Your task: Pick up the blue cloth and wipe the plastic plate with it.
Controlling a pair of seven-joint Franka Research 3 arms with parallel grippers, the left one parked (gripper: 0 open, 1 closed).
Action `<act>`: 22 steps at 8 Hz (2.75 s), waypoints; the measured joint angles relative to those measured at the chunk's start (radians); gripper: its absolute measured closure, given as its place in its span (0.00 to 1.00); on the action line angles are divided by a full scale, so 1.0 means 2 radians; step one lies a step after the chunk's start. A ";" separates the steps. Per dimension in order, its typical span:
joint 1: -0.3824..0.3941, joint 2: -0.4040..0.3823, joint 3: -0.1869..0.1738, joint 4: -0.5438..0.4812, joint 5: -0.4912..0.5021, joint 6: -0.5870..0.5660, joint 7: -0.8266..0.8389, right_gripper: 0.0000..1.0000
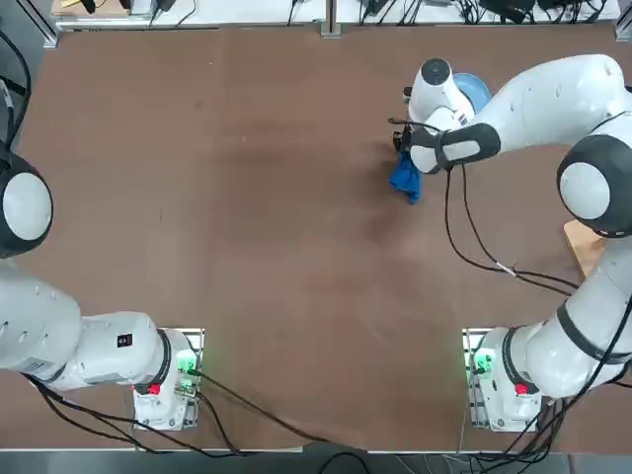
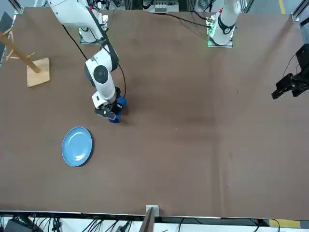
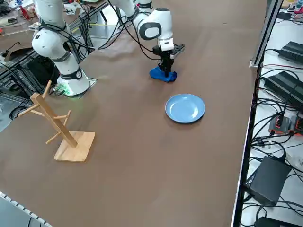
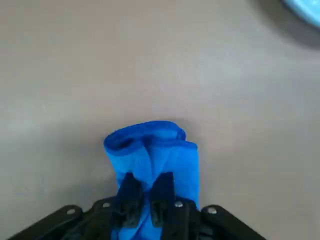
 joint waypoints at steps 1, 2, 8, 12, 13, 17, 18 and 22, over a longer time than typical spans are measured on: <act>-0.004 0.000 0.000 0.008 0.000 -0.006 0.000 0.88; -0.008 -0.001 0.001 0.017 0.000 -0.017 0.000 0.88; -0.022 -0.032 0.004 0.093 0.094 -0.161 -0.091 0.89; -0.027 -0.041 0.006 0.126 0.104 -0.210 -0.115 0.89; -0.032 -0.041 0.006 0.132 0.104 -0.220 -0.134 0.89; -0.123 -0.042 0.005 0.206 0.105 -0.278 -0.311 0.89; -0.149 -0.039 0.004 0.218 0.106 -0.282 -0.358 0.89; -0.192 0.011 0.004 0.260 0.105 -0.281 -0.440 0.89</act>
